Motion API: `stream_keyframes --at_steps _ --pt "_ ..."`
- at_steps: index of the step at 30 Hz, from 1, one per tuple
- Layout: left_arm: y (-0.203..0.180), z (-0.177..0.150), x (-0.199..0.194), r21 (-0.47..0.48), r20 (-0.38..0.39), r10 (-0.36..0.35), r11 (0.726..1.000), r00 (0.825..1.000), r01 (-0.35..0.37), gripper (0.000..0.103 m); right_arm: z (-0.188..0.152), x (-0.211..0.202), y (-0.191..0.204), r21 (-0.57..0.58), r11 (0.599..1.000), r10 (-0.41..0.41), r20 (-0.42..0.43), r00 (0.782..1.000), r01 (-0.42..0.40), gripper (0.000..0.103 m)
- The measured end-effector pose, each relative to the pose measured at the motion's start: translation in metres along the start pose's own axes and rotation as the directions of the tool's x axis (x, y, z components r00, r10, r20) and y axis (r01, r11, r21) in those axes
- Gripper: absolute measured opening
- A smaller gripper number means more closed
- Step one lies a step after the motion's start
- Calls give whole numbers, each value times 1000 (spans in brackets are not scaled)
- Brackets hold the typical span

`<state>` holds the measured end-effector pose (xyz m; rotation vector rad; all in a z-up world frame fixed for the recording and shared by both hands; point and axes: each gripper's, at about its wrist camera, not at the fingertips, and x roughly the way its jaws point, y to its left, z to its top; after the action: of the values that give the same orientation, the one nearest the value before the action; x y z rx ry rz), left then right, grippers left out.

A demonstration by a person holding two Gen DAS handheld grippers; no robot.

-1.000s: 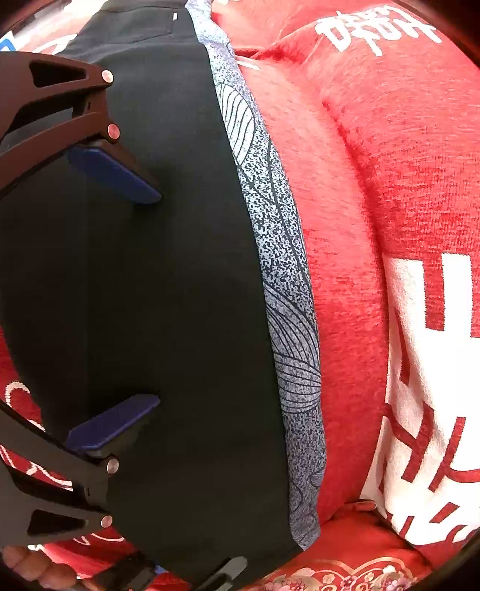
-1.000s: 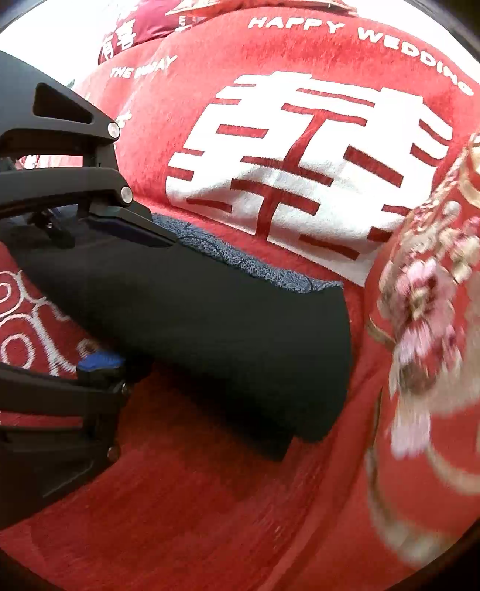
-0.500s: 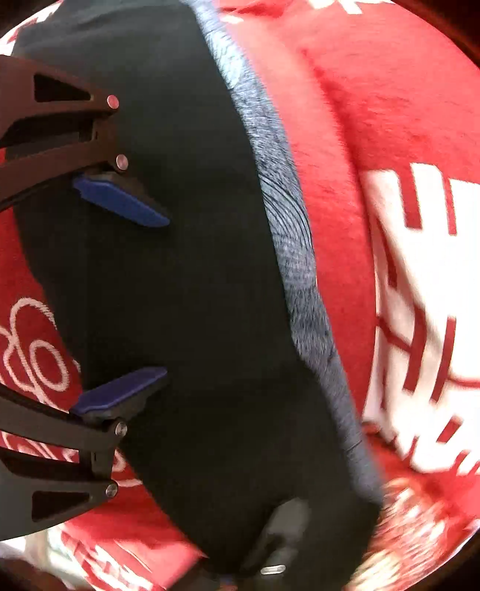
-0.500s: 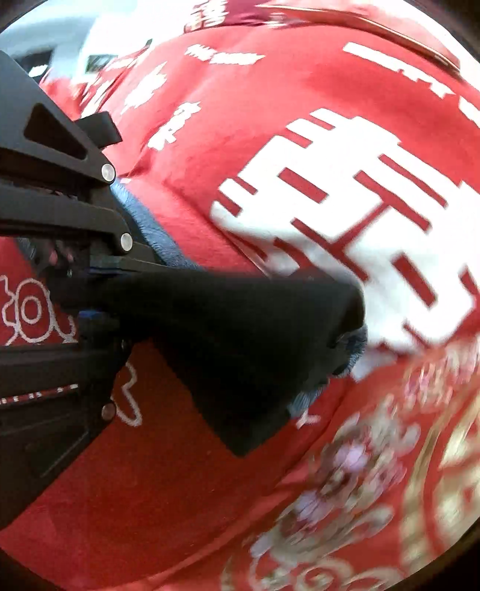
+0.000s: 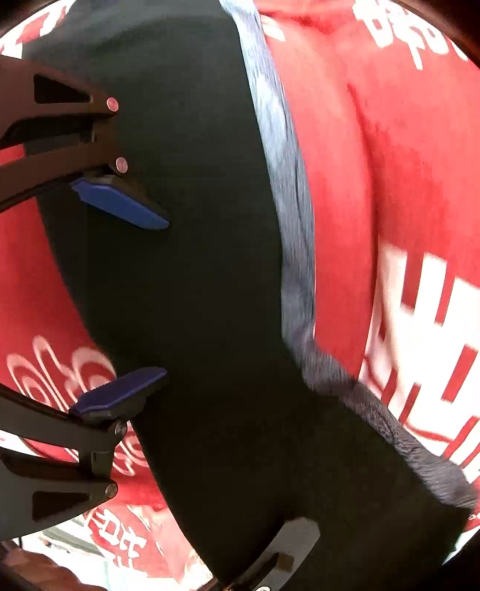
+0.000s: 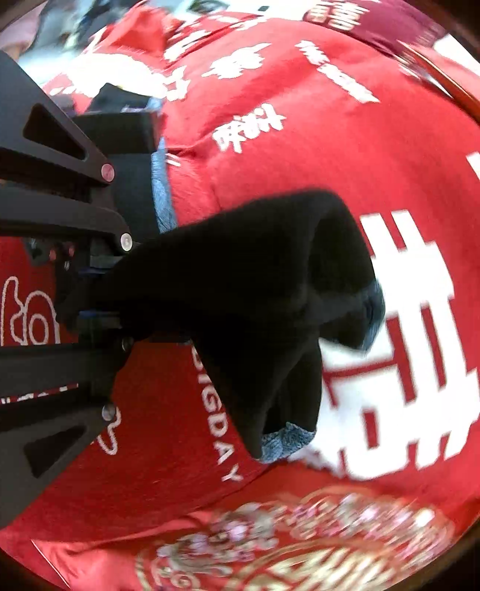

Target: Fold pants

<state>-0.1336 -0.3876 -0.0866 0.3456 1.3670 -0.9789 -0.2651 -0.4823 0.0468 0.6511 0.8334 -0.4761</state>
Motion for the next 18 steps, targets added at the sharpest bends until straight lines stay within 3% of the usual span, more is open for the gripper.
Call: stream_keyframes --at_steps 5,9,11,15,18 --pt "67 -7 -36 -57 18 68 996 997 -67 78 -15 17 71 -207 977 -65 -31 997 57 14" --pt "125 -13 -61 -114 37 160 981 986 -155 79 -44 50 125 -360 927 -142 -76 987 105 15" --pt "156 -15 -71 -155 31 220 965 975 -213 84 -60 71 142 -393 914 -158 -109 981 103 16" --pt "200 -22 -80 -210 19 281 939 960 -271 84 -95 112 169 -446 886 -221 -173 960 123 18" --pt "216 -25 -82 -220 8 291 934 957 -282 84 -118 122 182 -514 837 -294 -135 946 187 21"
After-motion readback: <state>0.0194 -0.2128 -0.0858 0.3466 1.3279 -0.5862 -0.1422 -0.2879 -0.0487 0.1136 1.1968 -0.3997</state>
